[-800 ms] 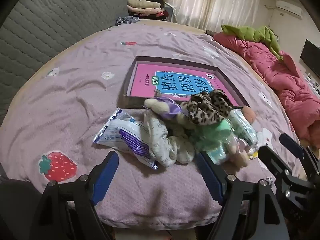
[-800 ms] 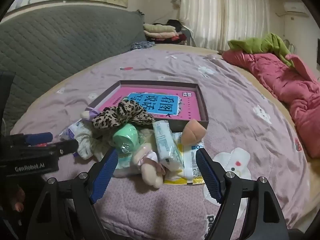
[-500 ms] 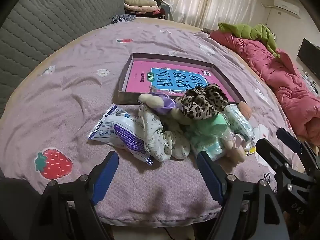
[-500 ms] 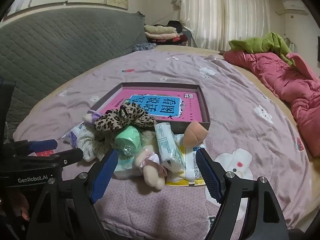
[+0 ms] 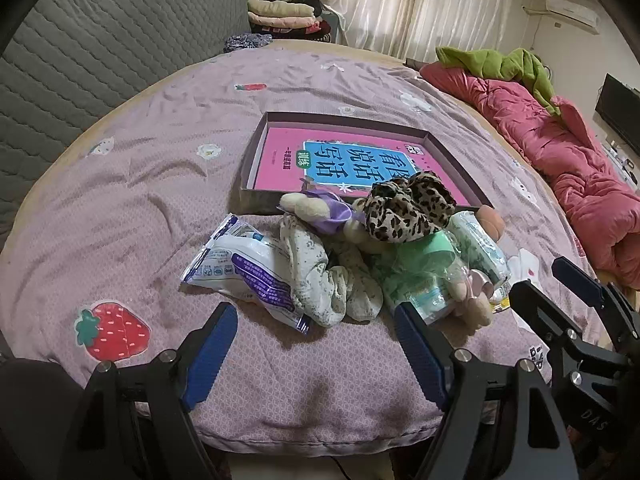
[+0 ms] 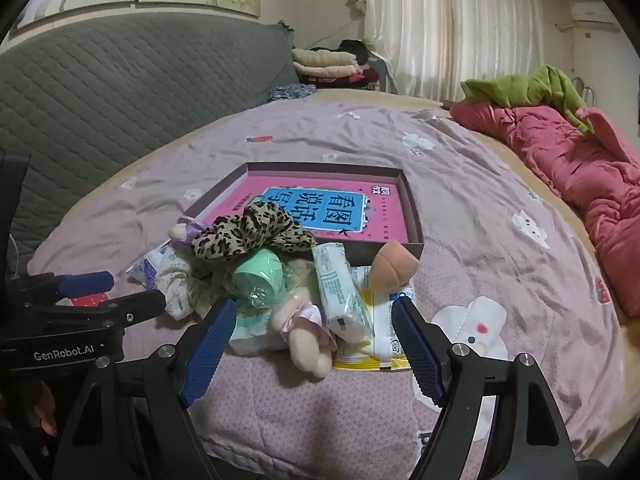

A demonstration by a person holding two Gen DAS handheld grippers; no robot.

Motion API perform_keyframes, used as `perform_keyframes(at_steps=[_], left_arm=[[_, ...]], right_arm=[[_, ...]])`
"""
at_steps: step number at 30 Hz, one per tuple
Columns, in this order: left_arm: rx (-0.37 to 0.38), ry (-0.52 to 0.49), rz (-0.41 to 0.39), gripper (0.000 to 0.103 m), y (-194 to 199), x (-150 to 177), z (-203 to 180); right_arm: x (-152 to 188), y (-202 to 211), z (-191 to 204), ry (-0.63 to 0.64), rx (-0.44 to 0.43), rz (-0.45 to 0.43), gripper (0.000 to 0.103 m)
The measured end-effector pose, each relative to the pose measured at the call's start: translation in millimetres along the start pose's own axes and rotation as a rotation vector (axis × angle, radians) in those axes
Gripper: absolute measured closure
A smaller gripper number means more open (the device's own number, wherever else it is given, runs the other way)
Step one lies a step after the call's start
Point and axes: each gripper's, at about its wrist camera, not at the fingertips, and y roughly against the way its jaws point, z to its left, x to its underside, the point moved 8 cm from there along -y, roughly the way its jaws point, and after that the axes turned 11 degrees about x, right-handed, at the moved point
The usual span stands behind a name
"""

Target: Organize soft objects

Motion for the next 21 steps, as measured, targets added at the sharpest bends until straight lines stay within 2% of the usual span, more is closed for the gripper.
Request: perform_keyframes(at_steps=[21], left_arm=[[0.0,-0.008,-0.011,0.023,0.5,0.3,-3.7]], right_arm=[[-1.4,2.1,-1.3,0.0,-0.002,-0.008,0.022]])
